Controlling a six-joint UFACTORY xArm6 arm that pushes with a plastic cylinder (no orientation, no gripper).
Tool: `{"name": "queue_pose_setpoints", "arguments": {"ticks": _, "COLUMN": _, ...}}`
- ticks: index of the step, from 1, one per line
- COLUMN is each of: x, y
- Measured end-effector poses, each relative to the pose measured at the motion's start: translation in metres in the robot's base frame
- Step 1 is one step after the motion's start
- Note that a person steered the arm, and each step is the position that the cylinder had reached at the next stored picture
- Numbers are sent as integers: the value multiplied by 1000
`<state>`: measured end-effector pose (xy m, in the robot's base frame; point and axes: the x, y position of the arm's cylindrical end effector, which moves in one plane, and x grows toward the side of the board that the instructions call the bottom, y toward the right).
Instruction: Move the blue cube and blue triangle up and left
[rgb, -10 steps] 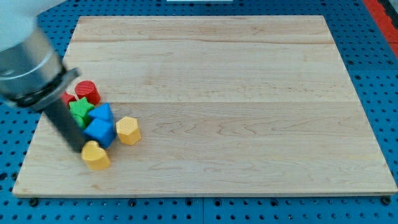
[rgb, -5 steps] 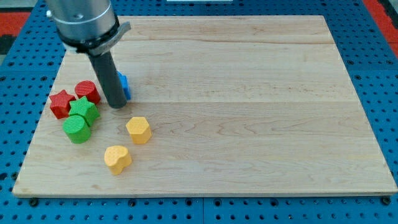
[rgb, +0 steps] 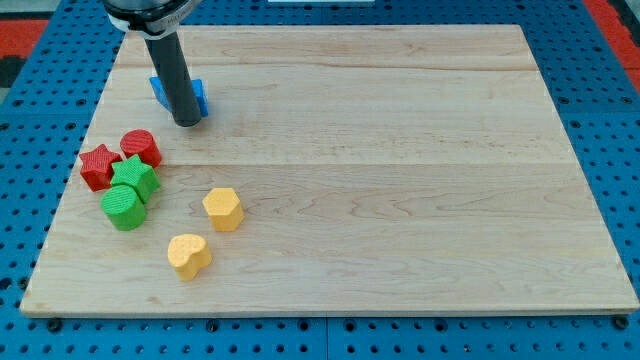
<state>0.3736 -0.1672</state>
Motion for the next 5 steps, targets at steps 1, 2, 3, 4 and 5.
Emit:
{"name": "queue_pose_setpoints", "arguments": {"ticks": 1, "x": 8, "y": -6}}
{"name": "queue_pose_setpoints", "arguments": {"ticks": 2, "x": 5, "y": -46}}
{"name": "queue_pose_setpoints", "arguments": {"ticks": 3, "x": -24, "y": -59}}
{"name": "queue_pose_setpoints", "arguments": {"ticks": 4, "x": -59, "y": -2}}
{"name": "queue_pose_setpoints", "arguments": {"ticks": 5, "x": -91, "y": 102}}
